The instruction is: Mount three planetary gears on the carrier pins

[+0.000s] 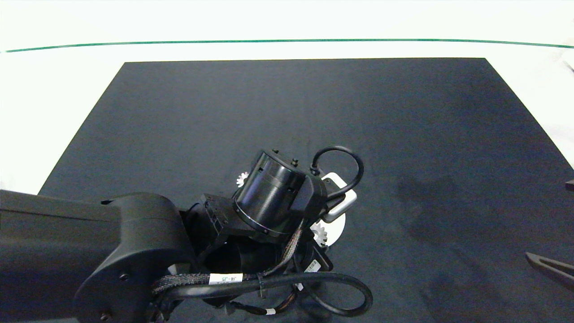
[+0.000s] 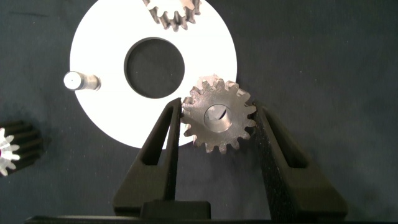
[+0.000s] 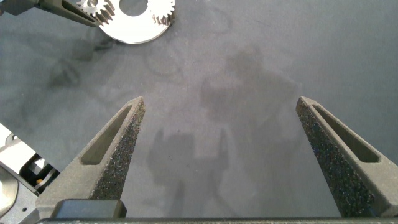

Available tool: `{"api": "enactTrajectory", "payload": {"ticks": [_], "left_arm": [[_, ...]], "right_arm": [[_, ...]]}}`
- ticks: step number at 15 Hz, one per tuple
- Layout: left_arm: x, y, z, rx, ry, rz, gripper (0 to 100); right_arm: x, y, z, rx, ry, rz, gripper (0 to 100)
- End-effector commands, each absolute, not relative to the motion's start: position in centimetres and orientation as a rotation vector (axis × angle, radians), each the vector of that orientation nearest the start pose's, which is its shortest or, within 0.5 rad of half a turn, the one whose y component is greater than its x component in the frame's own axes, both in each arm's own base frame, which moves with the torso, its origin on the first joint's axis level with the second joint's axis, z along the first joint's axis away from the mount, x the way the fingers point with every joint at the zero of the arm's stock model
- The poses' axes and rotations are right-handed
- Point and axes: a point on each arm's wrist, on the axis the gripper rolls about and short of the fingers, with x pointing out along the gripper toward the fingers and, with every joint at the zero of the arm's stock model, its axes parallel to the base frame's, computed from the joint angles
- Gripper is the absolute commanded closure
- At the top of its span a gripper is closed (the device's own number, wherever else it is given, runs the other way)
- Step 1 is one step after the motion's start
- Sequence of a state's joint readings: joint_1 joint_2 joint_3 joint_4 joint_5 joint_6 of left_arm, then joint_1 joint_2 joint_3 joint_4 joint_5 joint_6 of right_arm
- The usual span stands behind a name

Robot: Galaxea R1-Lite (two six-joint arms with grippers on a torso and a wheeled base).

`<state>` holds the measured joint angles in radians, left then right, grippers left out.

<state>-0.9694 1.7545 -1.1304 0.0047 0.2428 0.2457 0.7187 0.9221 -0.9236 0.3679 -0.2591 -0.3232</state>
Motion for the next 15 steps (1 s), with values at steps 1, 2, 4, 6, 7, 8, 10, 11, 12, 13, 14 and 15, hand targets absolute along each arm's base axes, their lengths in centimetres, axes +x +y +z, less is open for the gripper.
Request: {"api": "enactTrajectory", "payload": {"ticks": [1, 2, 4, 6, 7, 8, 10, 11, 12, 13, 14, 15], "left_arm": [[19.0, -26.5, 19.0, 0.608, 0.451, -0.766, 93], [19.0, -26.5, 19.0, 0.608, 0.452, -0.765, 93], [19.2, -26.5, 18.8, 0.619, 0.456, -0.766, 93], [19.4, -26.5, 18.6, 0.623, 0.462, -0.762, 93], [19.5, -26.5, 18.6, 0.621, 0.463, -0.757, 93], [19.5, -26.3, 18.6, 0.620, 0.463, -0.755, 93], [19.5, -26.3, 18.7, 0.619, 0.463, -0.753, 93], [19.5, -26.3, 18.6, 0.620, 0.465, -0.753, 93], [19.5, -26.2, 18.6, 0.619, 0.467, -0.751, 93], [19.5, -26.1, 18.6, 0.618, 0.466, -0.750, 93], [19.7, -25.8, 18.8, 0.613, 0.465, -0.741, 93], [19.5, -25.6, 19.2, 0.605, 0.453, -0.740, 93]], "right_arm": [[7.1, 5.4, 27.8, -0.492, 0.254, 0.505, 0], [7.0, 5.4, 27.8, -0.492, 0.253, 0.507, 0], [7.0, 5.4, 27.8, -0.501, 0.250, 0.508, 0], [7.0, 5.4, 27.8, -0.504, 0.249, 0.508, 0], [7.0, 5.4, 27.8, -0.503, 0.247, 0.508, 0], [7.0, 5.4, 27.8, -0.503, 0.247, 0.510, 0], [6.9, 5.3, 27.9, -0.502, 0.244, 0.509, 0], [6.9, 5.3, 27.9, -0.502, 0.244, 0.509, 0], [6.9, 5.3, 27.9, -0.501, 0.243, 0.509, 0], [6.9, 5.3, 27.9, -0.501, 0.243, 0.509, 0], [6.9, 5.3, 27.9, -0.501, 0.243, 0.509, 0], [6.9, 5.3, 27.9, -0.501, 0.243, 0.509, 0]]}}
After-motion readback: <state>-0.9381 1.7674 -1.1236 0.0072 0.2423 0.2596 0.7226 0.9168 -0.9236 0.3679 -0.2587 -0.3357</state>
